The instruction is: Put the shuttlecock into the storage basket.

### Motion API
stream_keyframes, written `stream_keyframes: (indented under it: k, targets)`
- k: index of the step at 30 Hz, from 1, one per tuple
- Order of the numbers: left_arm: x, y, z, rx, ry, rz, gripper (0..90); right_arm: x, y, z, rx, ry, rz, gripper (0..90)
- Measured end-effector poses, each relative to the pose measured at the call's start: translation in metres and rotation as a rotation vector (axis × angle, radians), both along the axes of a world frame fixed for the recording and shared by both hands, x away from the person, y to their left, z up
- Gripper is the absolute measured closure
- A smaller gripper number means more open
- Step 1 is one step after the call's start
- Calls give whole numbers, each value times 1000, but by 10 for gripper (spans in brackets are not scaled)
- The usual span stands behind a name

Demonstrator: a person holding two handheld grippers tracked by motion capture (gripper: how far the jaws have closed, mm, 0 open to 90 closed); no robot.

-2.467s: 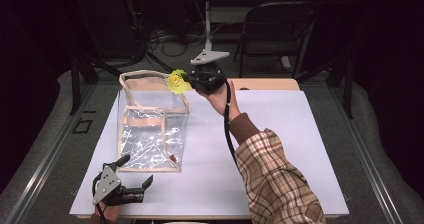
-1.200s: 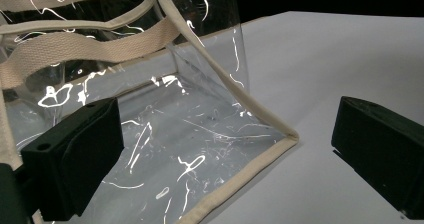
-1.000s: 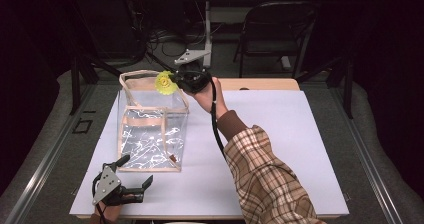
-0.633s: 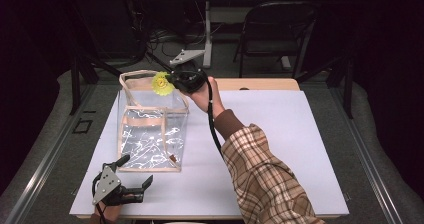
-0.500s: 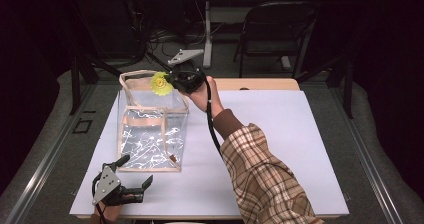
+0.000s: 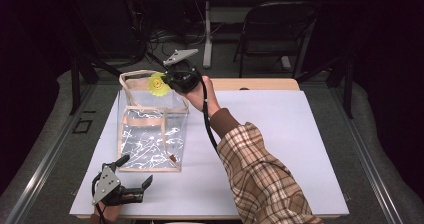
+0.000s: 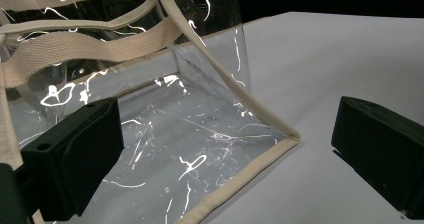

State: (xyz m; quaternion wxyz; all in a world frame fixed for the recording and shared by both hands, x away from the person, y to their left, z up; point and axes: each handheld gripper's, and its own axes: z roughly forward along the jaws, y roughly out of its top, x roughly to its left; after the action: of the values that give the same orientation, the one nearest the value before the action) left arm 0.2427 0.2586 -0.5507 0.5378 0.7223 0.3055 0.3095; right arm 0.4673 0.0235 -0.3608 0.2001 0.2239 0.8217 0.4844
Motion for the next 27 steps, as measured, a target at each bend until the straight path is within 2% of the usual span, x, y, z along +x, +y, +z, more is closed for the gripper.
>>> stream_keyframes:
  k: [10, 27]
  targets:
    - [0, 0, 0, -6, 0, 1, 0, 2, 11, -3, -39, 8, 8, 896]
    - [0, 0, 0, -6, 2, 1, 0, 10, 19, -4, -75, 29, -8, 896]
